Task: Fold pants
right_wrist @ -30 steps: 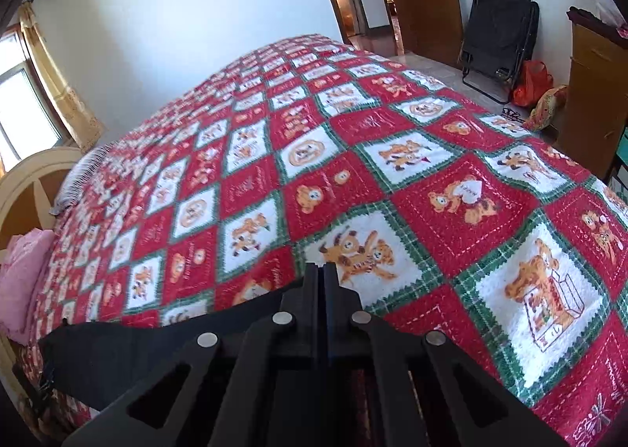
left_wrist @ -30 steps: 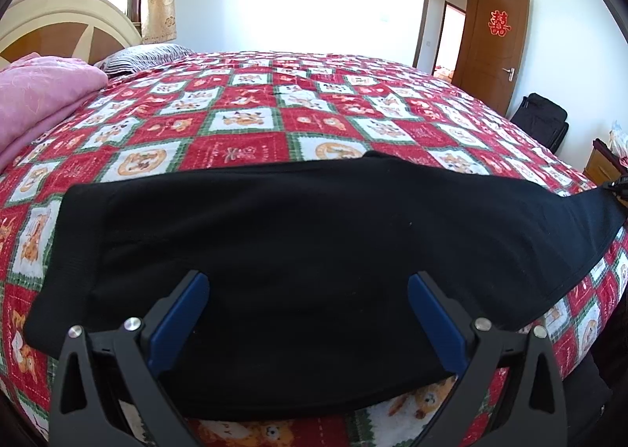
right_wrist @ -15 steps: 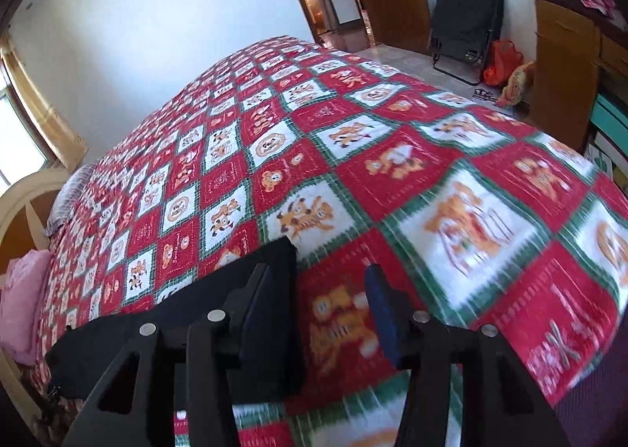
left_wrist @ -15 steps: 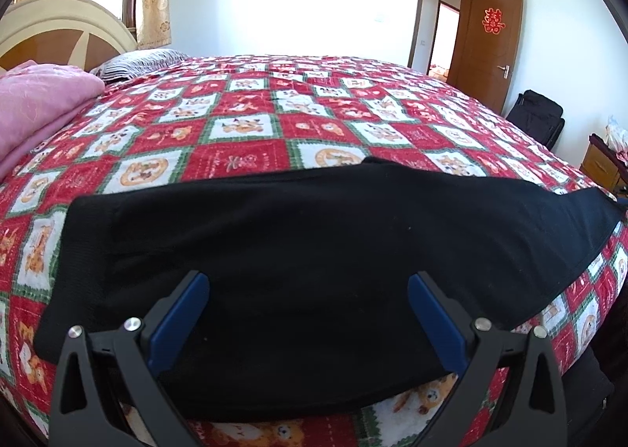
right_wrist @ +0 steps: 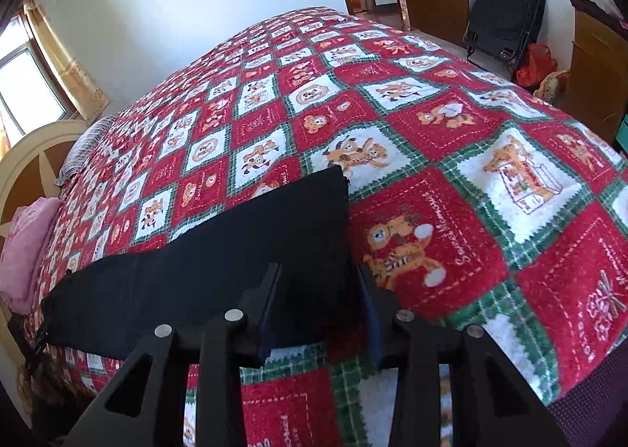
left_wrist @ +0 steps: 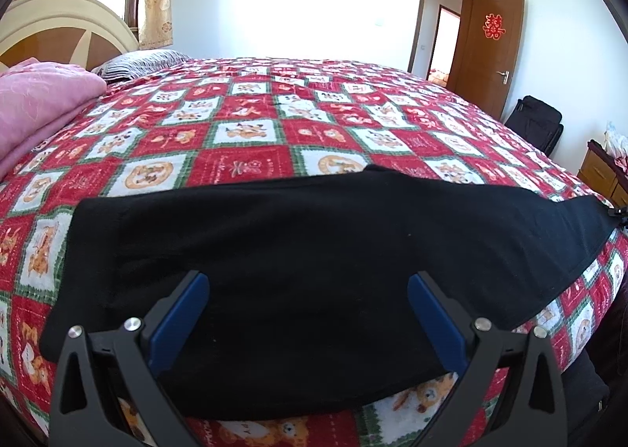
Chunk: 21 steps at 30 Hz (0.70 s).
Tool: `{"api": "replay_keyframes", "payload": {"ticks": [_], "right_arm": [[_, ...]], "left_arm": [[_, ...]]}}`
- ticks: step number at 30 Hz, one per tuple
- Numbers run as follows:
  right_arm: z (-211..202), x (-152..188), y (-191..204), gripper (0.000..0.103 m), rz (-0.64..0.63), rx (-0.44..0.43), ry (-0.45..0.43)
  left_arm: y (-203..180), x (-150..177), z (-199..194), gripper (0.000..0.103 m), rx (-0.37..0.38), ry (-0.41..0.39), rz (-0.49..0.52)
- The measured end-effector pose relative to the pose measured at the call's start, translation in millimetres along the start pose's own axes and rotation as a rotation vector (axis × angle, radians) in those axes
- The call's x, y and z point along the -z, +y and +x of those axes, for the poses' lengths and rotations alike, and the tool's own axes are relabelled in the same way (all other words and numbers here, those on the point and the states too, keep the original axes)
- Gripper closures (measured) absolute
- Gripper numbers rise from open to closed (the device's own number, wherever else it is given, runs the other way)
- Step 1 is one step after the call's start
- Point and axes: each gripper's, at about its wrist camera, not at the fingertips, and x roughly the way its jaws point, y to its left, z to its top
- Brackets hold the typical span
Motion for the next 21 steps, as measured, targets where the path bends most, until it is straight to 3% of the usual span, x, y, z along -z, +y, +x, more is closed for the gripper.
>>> {"api": "replay_keyframes", "payload": {"ticks": [5, 6, 7, 8, 14, 21], "right_arm": [[7.0, -1.2, -1.5, 0.067, 0.028, -0.007, -0.001], [4.8, -1.4, -0.4, 0.075, 0.032, -0.016, -0.009], [3.2, -0.5, 0.3, 0.089, 0.036, -0.035, -0.013], [2.5, 1.9, 1.5, 0.089, 0.048, -0.077, -0.01], [-12.4, 7.0, 19.8, 0.091, 0.035, -0.051, -0.087], [-50.4, 1.2, 77.8, 0.091, -0.063, -0.094, -0.193]], "left_arm": [[12.9, 3.5, 8.3, 0.0, -0.021, 0.02, -0.009], [14.7, 4.2, 8.8, 0.0, -0.023, 0.019, -0.008], [15.5, 4.9, 8.5, 0.0, -0.02, 0.015, -0.004], [15.4, 5.6, 8.6, 0.0, -0.02, 0.015, 0.002], [14.0, 7.2, 8.3, 0.0, -0.021, 0.015, 0.027], [15.7, 7.5, 7.5, 0.0, -0.002, 0.006, 0.009]]}}
